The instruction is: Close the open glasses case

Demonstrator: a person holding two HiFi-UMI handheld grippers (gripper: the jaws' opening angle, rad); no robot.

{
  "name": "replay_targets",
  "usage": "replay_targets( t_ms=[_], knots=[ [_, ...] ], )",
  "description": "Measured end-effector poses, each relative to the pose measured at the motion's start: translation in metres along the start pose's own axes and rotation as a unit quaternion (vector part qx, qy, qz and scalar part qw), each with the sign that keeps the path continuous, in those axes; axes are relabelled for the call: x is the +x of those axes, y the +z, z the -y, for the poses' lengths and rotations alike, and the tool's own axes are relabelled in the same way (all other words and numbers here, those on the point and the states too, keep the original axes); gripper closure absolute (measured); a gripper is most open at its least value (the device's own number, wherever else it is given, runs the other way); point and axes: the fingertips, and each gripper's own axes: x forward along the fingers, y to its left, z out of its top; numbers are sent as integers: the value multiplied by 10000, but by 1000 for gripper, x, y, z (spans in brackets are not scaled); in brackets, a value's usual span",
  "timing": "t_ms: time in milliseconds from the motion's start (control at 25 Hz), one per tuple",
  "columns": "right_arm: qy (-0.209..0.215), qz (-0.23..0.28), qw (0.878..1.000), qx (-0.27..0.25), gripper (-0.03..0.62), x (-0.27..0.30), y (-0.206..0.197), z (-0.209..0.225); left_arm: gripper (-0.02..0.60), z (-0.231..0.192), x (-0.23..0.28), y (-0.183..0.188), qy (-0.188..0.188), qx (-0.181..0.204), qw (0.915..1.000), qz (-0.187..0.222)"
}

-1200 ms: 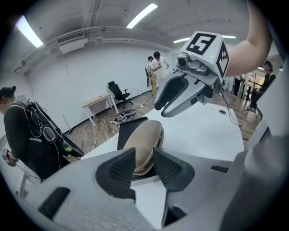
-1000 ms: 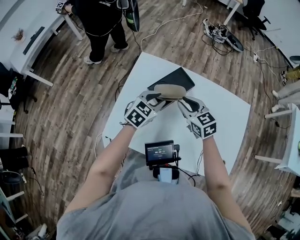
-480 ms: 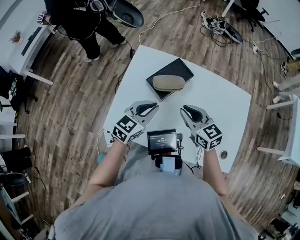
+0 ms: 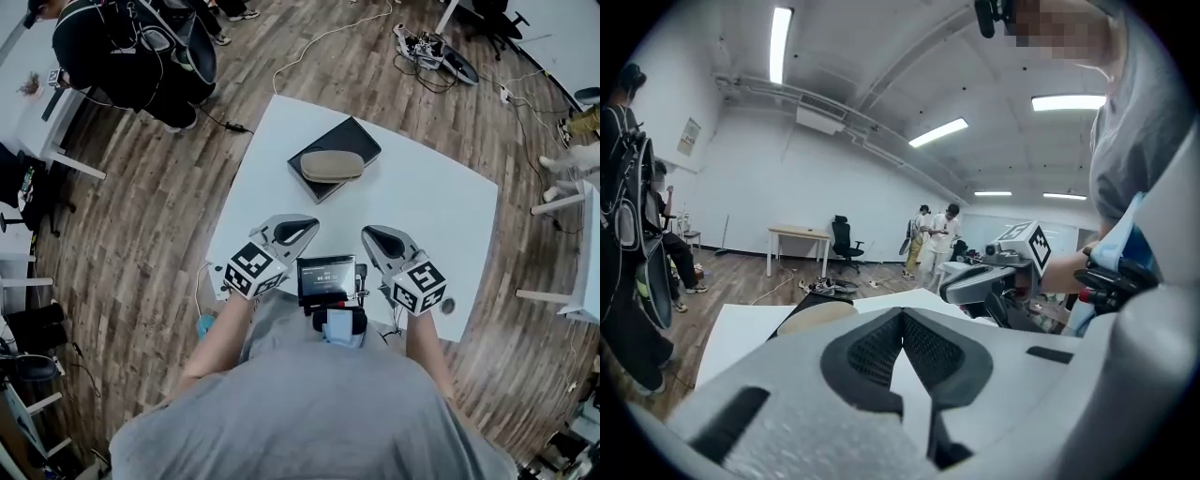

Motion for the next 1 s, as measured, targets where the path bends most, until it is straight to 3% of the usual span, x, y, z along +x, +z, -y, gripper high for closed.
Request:
replay_targets(
  t_ms=[1000],
  knots=[
    [-40,-69,9999,-107,559,-20,2,0,563,17,8,5,-74,-73,9999,1]
  ],
)
